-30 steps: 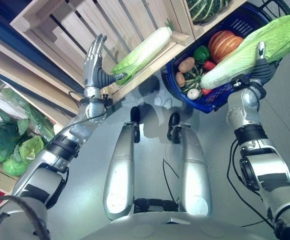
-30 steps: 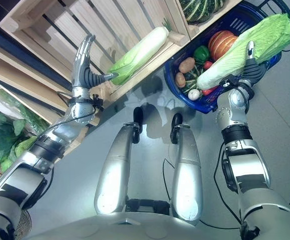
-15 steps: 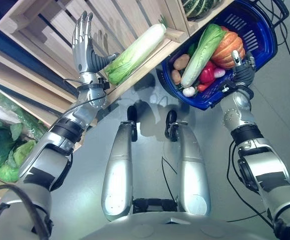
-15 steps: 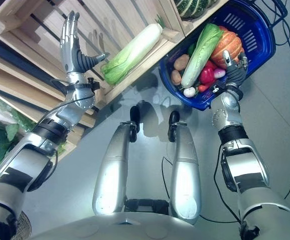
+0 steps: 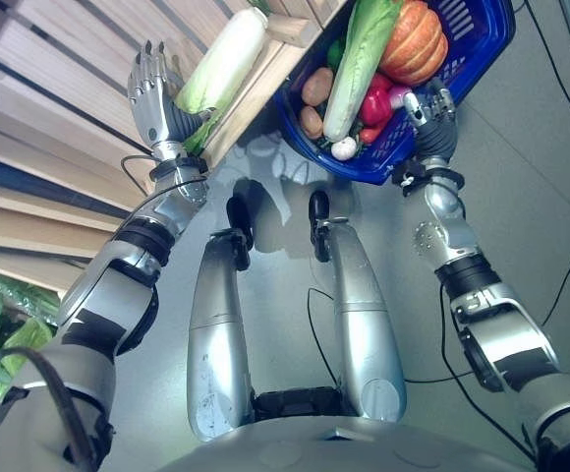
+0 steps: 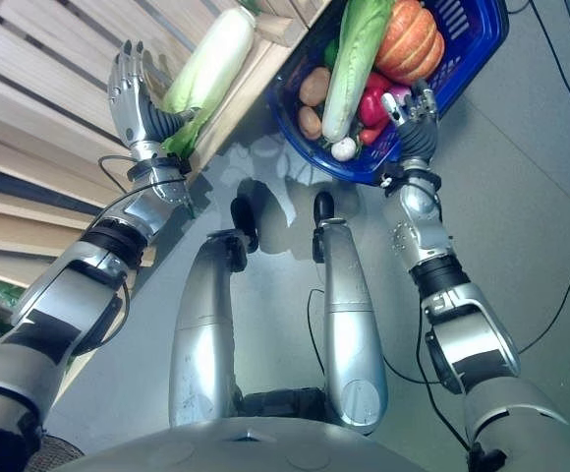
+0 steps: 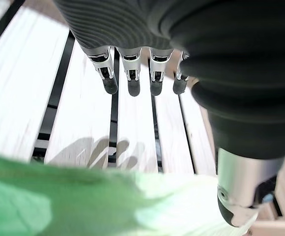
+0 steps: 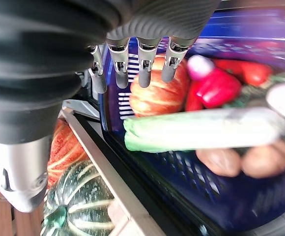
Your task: Pick up fruits and vegetables into the basket
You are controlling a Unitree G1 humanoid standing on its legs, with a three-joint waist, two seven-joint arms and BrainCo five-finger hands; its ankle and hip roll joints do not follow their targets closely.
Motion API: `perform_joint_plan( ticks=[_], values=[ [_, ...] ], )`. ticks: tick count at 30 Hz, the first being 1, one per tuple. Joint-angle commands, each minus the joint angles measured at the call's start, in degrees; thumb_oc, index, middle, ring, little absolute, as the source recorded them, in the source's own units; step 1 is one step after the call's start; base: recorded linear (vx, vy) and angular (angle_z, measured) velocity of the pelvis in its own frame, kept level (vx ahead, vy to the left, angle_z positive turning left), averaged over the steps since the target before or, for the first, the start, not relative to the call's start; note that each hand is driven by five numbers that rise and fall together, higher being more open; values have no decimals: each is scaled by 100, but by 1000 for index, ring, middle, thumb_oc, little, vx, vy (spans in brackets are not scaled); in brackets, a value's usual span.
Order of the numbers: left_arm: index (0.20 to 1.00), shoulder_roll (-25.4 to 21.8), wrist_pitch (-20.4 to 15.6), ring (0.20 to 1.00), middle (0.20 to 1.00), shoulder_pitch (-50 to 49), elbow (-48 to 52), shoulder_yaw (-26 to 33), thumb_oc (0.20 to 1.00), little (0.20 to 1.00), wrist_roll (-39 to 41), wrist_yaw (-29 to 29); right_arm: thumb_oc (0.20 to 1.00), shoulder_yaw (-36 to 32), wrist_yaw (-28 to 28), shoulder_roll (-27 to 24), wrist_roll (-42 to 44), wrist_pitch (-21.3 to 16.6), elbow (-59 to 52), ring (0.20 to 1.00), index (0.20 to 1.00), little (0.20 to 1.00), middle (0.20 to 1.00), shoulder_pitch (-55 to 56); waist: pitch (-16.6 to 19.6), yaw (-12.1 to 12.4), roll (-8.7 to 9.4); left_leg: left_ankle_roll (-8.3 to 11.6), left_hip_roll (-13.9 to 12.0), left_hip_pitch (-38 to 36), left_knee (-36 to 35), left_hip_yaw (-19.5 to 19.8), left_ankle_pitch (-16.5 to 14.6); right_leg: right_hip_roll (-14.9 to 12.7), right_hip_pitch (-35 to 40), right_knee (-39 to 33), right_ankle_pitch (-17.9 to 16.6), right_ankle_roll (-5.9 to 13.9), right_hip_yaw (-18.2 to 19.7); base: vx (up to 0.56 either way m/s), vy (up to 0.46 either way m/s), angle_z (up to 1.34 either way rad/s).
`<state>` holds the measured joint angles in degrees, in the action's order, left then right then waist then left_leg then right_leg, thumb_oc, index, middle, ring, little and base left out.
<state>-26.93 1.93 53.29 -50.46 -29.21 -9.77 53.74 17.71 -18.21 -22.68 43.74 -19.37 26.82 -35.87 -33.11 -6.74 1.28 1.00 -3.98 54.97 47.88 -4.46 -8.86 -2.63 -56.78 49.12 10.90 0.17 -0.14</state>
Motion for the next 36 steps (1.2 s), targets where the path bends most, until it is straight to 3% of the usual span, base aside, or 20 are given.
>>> perform_joint_plan(
  ticks=[1, 4, 6, 12, 23, 24, 25, 26, 36],
  values=[
    [1000, 37, 93, 1000, 1000, 3, -236, 294, 1000, 1000, 64, 389, 1000, -51, 379, 287, -151, -498, -851, 1000, 1000, 1000, 1000, 634, 332, -55, 134, 47, 273, 52, -253, -178, -266, 91, 56, -67, -159, 244, -262, -29, 76, -11],
    [1000, 34, 267, 1000, 1000, -4, -237, 328, 1000, 1000, 77, 515, 1000, 1, 550, 355, -4, -597, -1031, 1000, 1000, 1000, 1000, 829, 332, -107, 139, 66, 268, 191, -282, -190, -235, 117, -69, -109, -186, 249, -229, -28, 51, -12],
    [1000, -1, 663, 1000, 1000, -6, -266, 358, 1000, 1000, 154, 1002, 1000, 69, 841, 419, 207, -768, -1235, 1000, 1000, 1000, 1000, 1019, 332, -153, 150, 94, 264, 352, -340, -199, -186, 149, -214, -160, -209, 249, -204, -26, 31, -7],
    [1000, -107, 863, 1000, 1000, 98, -415, 440, 1000, 1000, 212, 1383, 1000, 192, 985, 534, 231, -995, -1507, 1000, 1000, 1000, 1000, 1220, 332, -212, 200, 141, 266, 527, -454, -206, -91, 188, -377, -258, -264, 258, -194, -11, -7, -11],
    [1000, -160, 1273, 1000, 1000, 410, -363, 171, 1000, 1000, 54, 1390, 1000, 278, 964, 594, 345, -982, -1641, 1000, 1000, 1000, 1000, 1134, 332, -239, 153, 193, 270, 892, -395, -205, -28, 160, -741, -214, -372, 270, -184, -6, 0, 0],
    [567, -127, 1296, 567, 567, 402, -366, 172, 567, 567, 75, 1391, 1000, 297, 954, 615, 339, -996, -1642, 1000, 1000, 1000, 1000, 1121, 332, -236, 148, 195, 275, 906, -405, -206, -21, 160, -759, -218, -378, 271, -184, 0, 0, 0],
    [238, -98, 1299, 238, 238, 389, -393, 170, 238, 238, 68, 1389, 1000, 310, 933, 646, 331, -999, -1634, 1000, 1000, 1000, 1000, 1102, 332, -231, 146, 194, 280, 903, -424, -208, -15, 159, -759, -228, -380, 271, -189, 0, 0, 0],
    [200, -70, 1294, 200, 200, 374, -424, 174, 200, 200, 41, 1380, 1000, 320, 930, 676, 331, -1007, -1617, 1000, 1000, 1000, 1000, 1081, 332, -223, 147, 201, 287, 878, -454, -204, -7, 162, -734, -260, -387, 272, -190, 0, 0, 0],
    [200, -238, 1139, 200, 200, 82, -48, 307, 200, 200, -446, 1641, 1000, 313, 1103, 701, 278, -974, -1826, 1000, 1000, 1000, 1000, 1312, 332, -183, 139, 240, 244, 425, -541, -243, 14, 194, -263, -423, -371, 286, -218, 0, 0, 0]
  ],
)
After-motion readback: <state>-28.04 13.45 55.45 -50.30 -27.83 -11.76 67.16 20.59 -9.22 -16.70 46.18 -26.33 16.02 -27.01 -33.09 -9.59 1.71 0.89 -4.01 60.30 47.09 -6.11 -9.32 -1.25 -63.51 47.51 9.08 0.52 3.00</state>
